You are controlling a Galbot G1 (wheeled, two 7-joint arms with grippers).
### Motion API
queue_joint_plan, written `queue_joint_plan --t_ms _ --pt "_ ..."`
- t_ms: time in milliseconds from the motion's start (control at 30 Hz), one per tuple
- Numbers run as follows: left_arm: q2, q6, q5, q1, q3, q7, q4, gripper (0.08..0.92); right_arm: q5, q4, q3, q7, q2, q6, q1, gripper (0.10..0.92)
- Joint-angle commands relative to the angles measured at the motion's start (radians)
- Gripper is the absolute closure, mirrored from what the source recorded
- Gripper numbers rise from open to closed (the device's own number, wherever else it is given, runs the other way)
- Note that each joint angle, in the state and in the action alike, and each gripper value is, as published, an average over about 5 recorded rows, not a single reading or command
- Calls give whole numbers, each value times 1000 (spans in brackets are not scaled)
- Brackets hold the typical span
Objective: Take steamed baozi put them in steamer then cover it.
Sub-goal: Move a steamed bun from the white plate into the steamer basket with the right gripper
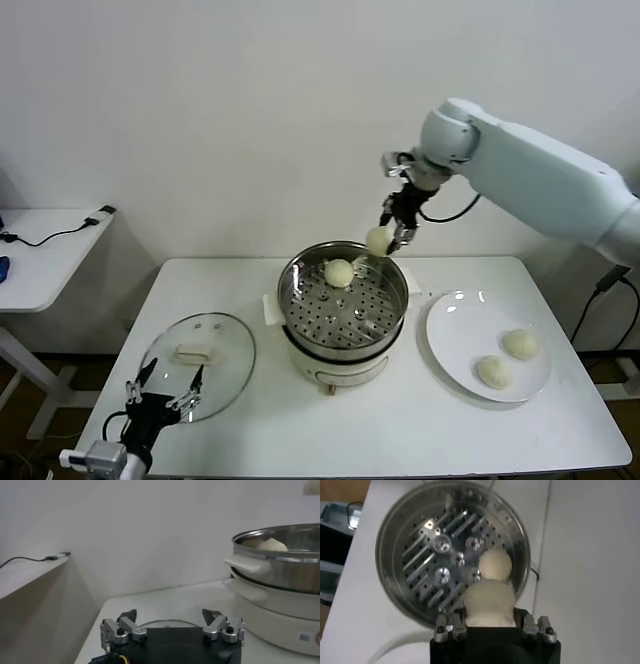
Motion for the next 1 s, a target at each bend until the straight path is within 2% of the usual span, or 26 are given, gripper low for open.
queue_joint_plan --t_ms 33,533,1000 --pt "-15 -2 -14 0 -9 -8 -6 177 19 -134 -48 13 246 -37 -71 397" --pt "-22 2 -31 -13 -3 -4 -17 177 -59 -292 -23 30 407 -31 -182 401" --pt "-19 6 -41 -23 -2 -1 -13 177 -84 -296 -35 29 416 -33 -203 397"
